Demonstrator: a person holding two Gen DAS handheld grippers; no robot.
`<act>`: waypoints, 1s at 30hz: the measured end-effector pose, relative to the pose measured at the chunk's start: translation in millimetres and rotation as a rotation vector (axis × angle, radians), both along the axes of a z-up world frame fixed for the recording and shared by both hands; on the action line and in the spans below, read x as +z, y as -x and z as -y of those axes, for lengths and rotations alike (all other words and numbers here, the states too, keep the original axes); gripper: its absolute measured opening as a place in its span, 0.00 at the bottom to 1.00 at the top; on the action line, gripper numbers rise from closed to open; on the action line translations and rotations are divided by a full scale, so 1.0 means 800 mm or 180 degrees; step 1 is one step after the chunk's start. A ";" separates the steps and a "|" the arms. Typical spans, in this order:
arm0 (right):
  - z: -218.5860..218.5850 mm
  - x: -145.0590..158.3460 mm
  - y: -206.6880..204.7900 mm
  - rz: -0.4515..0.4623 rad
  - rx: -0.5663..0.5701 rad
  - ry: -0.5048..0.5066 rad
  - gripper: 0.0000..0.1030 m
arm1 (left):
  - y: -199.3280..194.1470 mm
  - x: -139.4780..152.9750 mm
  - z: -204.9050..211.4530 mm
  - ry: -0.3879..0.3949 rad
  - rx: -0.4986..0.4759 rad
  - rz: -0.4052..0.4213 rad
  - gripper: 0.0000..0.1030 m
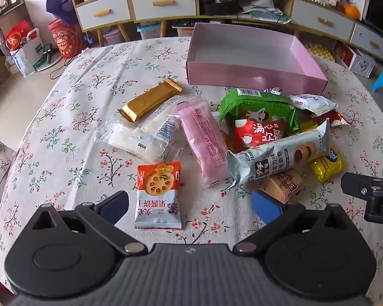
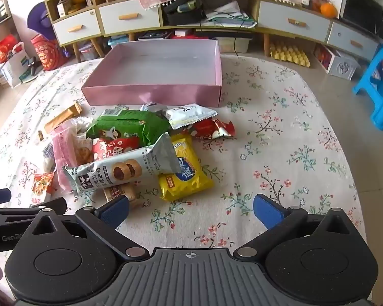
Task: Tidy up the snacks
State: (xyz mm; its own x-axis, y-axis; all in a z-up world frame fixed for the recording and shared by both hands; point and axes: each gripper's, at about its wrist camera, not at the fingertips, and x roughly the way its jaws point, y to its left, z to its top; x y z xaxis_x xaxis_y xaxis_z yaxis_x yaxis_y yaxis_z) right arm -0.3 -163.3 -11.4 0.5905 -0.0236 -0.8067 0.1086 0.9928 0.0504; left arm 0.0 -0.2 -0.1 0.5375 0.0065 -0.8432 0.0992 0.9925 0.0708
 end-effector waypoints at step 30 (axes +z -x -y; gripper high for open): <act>-0.006 0.000 0.000 -0.0024 0.0060 0.0022 1.00 | 0.002 -0.001 0.002 0.0004 -0.0037 0.0026 1.00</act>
